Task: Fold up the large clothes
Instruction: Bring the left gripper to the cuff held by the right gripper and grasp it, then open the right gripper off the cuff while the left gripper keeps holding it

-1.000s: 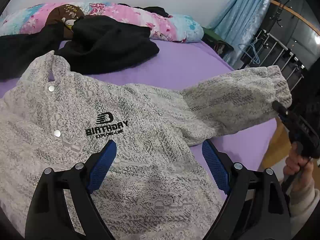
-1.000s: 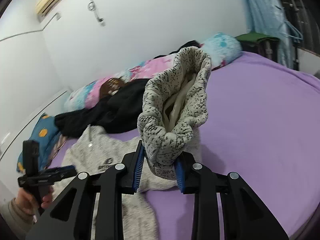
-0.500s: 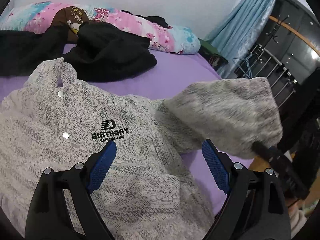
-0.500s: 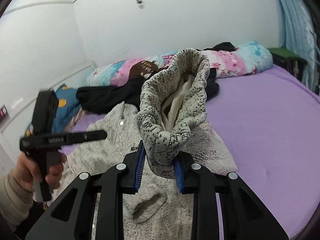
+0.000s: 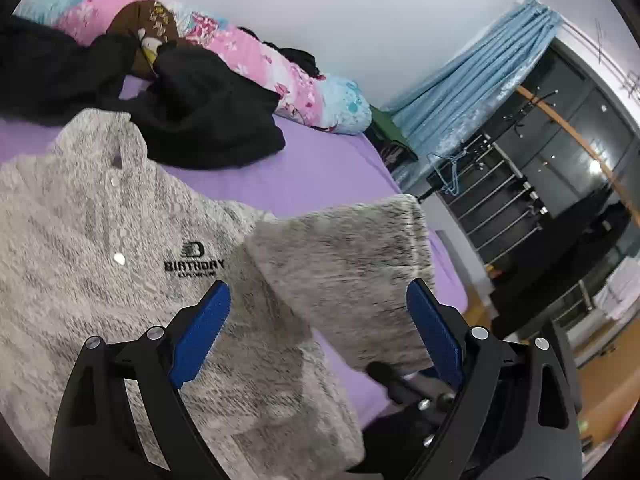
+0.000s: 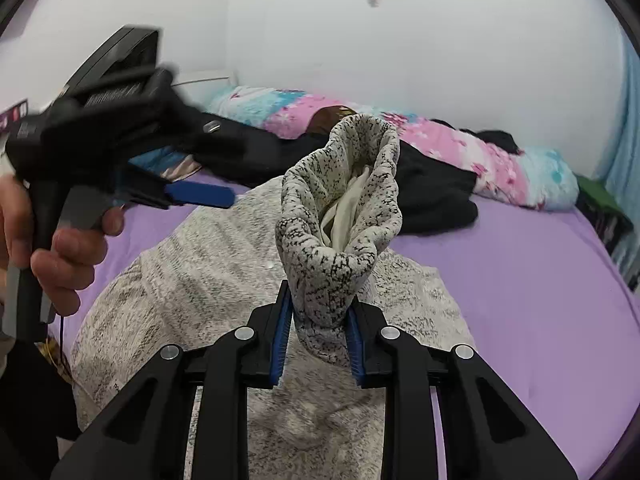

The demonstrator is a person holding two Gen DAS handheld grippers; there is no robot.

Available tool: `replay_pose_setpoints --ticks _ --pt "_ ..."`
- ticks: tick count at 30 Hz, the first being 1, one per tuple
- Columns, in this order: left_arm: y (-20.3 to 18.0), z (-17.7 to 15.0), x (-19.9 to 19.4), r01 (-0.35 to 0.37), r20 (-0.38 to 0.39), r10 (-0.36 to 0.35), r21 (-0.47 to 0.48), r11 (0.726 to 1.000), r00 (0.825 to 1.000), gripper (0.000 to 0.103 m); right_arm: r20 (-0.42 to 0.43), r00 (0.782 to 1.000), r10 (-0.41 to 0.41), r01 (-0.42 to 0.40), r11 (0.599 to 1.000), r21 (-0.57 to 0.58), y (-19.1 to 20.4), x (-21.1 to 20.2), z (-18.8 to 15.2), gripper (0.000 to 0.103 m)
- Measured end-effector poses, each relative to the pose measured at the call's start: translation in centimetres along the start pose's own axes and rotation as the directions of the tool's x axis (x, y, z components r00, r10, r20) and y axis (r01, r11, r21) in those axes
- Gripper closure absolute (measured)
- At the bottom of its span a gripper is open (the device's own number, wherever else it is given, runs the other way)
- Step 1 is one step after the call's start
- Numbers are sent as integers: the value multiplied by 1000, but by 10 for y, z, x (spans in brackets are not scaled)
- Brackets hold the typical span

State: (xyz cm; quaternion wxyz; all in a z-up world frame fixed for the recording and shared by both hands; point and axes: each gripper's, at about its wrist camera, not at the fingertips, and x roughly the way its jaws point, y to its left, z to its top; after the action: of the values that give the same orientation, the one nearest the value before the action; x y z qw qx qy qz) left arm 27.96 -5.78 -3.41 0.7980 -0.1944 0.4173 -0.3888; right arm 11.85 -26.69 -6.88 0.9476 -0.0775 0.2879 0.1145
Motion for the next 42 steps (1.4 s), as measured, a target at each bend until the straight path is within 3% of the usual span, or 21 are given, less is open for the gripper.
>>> replay_pose_setpoints --ticks 4,9,17,25,34,38,42 --pt "6 -1 -2 52 -22 -53 -52 997 998 17 1 1000 -4 4 998 -61 26 5 6 79" --pt "15 -1 1 58 -40 -62 -96 994 997 19 2 1000 6 -6 995 -100 47 8 9 79" --pt "26 0 4 95 -60 -106 -165 982 993 31 9 998 -56 57 980 -189 63 14 10 80" --pt "40 0 11 139 -98 -163 -219 966 982 59 13 995 -97 97 959 -265 75 15 9 80" --pt "40 2 3 150 -84 -167 -182 972 982 72 32 995 -94 99 961 -257 80 10 7 80" --pt "42 2 -5 173 -67 -188 -187 967 980 72 38 997 -74 81 971 -224 78 8 9 75" --pt "53 5 -19 152 -40 -163 -198 968 986 72 62 997 -48 60 975 -213 81 3 10 63"
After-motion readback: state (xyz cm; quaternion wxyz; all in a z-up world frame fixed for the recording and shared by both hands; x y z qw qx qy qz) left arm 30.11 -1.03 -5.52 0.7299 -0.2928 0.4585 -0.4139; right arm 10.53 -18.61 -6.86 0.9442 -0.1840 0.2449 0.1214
